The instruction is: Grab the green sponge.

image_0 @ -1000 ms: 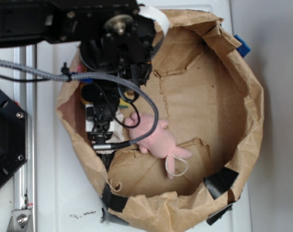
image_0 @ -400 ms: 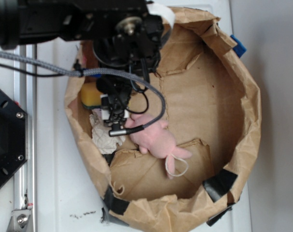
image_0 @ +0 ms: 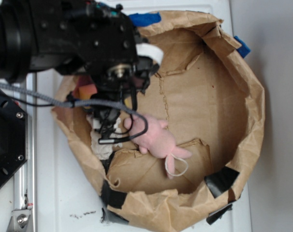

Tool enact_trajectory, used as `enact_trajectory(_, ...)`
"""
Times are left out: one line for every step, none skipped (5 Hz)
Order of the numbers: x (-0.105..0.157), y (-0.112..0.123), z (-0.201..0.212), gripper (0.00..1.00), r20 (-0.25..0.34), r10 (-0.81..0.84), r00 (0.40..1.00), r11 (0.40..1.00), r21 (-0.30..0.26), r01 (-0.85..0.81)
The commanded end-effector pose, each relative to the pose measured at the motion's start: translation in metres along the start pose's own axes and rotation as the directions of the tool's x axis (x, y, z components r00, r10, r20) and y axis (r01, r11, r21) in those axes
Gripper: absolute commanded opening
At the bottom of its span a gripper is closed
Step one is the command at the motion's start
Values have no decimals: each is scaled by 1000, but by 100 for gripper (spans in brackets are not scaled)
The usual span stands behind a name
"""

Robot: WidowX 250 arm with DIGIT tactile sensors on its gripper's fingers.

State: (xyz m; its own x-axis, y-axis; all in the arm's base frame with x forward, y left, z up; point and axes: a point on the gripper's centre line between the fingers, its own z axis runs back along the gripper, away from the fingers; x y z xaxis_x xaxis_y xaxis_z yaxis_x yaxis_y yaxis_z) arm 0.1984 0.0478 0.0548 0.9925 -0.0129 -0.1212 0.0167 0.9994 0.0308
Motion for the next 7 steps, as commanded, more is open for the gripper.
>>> enact_trajectory(9,-17,-2,100,8,-56,998,998,-10,56)
enact_trajectory(17,-11,-2,0,-2,-15,1000,999,-31,15)
enact_trajectory(19,-8,-1,0,2,-5,1000,999,-31,5)
enact_trajectory(22,-4,0,0,2,7,1000,1000,-25,-7)
enact_trajectory(22,2,12,0,12,10,1000,999,-37,-9)
enact_trajectory(17,6,40,0,61,63,996,998,-27,-62)
enact_trajectory(18,12,81,0,92,116,989,989,-102,-106)
